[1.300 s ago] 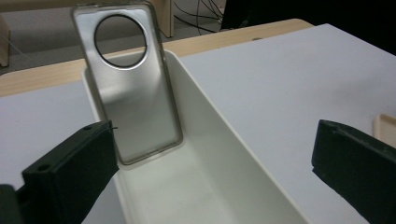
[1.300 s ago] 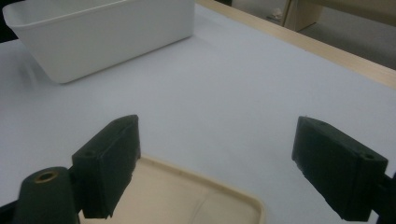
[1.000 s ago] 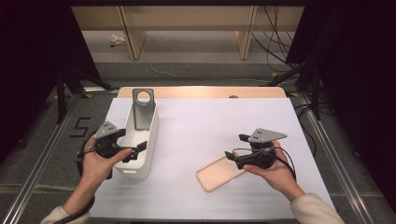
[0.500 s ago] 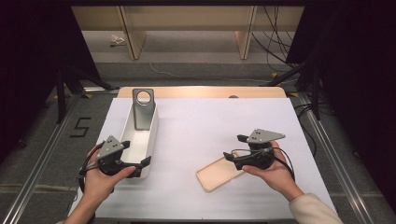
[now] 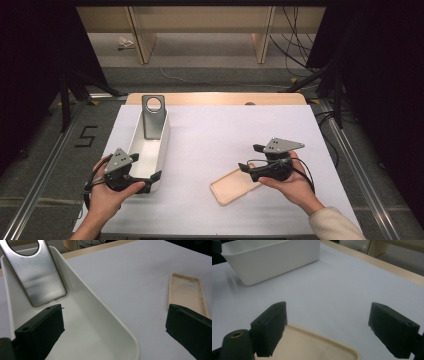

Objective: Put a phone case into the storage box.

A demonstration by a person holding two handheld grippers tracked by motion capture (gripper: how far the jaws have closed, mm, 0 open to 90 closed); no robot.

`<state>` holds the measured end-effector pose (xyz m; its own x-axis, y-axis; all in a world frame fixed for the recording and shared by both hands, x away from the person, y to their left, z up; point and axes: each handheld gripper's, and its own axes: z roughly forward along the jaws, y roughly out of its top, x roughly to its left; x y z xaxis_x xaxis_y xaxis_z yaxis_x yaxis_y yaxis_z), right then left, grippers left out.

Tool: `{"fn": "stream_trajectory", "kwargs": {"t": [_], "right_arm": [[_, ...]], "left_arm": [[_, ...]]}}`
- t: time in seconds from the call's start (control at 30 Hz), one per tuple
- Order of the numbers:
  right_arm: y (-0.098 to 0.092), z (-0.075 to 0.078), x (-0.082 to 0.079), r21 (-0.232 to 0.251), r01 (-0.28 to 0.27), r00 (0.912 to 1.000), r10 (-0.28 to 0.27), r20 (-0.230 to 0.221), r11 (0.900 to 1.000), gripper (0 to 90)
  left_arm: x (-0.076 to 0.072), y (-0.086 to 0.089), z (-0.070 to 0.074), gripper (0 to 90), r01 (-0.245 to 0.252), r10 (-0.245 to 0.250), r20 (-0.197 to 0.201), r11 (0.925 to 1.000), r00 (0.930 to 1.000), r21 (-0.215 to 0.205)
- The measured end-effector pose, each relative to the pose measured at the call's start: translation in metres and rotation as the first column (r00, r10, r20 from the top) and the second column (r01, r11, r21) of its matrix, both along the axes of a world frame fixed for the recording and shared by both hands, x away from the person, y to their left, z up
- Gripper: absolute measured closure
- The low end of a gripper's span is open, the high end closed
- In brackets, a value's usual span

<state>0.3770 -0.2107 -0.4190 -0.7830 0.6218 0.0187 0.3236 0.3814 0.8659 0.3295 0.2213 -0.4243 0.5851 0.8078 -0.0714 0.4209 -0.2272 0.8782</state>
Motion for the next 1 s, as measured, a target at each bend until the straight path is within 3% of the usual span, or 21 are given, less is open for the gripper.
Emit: {"fn": "stream_trajectory", "kwargs": {"t": [0.33,0.47,0.53,0.6,0.73,0.83,0.93,1.0], "right_arm": [[0.002,0.001,-0.001,0.002,-0.007,0.9999,0.007,-0.008,1.0,16.3],[0.005,-0.001,-0.003,-0.017,-0.028,0.9991,0.027,-0.031,0.999,23.3],[0.006,-0.001,-0.003,-0.025,-0.041,0.9984,0.04,-0.041,0.999,35.3],[0.005,-0.001,-0.004,-0.065,-0.049,0.9975,0.046,-0.055,0.997,45.6],[-0.004,-0.002,-0.004,-0.157,-0.045,0.9926,0.026,-0.118,0.987,79.3],[-0.014,-0.002,-0.005,-0.212,-0.034,0.9841,-0.004,-0.178,0.977,89.1],[-0.022,-0.007,-0.004,-0.272,-0.052,0.9652,-0.021,-0.261,0.961,90.0],[-0.026,-0.012,-0.005,-0.311,-0.065,0.9448,-0.042,-0.325,0.948,90.0]], "left_arm": [[0.001,0.001,0.0,0.8,-0.011,0.011,0.003,0.9999,0.9999,-0.01],[0.001,0.001,0.0,0.8,-0.007,0.007,0.003,1.0,1.0,-0.004],[0.001,0.001,0.0,0.8,-0.008,0.008,0.004,1.0,1.0,-0.004],[0.001,0.001,0.0,0.8,-0.008,0.008,0.004,1.0,1.0,-0.005],[0.0,0.0,0.001,0.8,-0.004,0.004,0.007,1.0,1.0,-0.001],[0.0,0.0,0.001,0.8,-0.006,0.006,0.008,1.0,0.9999,0.0],[0.001,0.001,0.001,0.9,-0.008,0.008,0.009,1.0,0.9999,-0.001],[0.001,0.001,0.001,0.9,-0.011,0.011,0.008,0.9999,0.9999,-0.002]]}}
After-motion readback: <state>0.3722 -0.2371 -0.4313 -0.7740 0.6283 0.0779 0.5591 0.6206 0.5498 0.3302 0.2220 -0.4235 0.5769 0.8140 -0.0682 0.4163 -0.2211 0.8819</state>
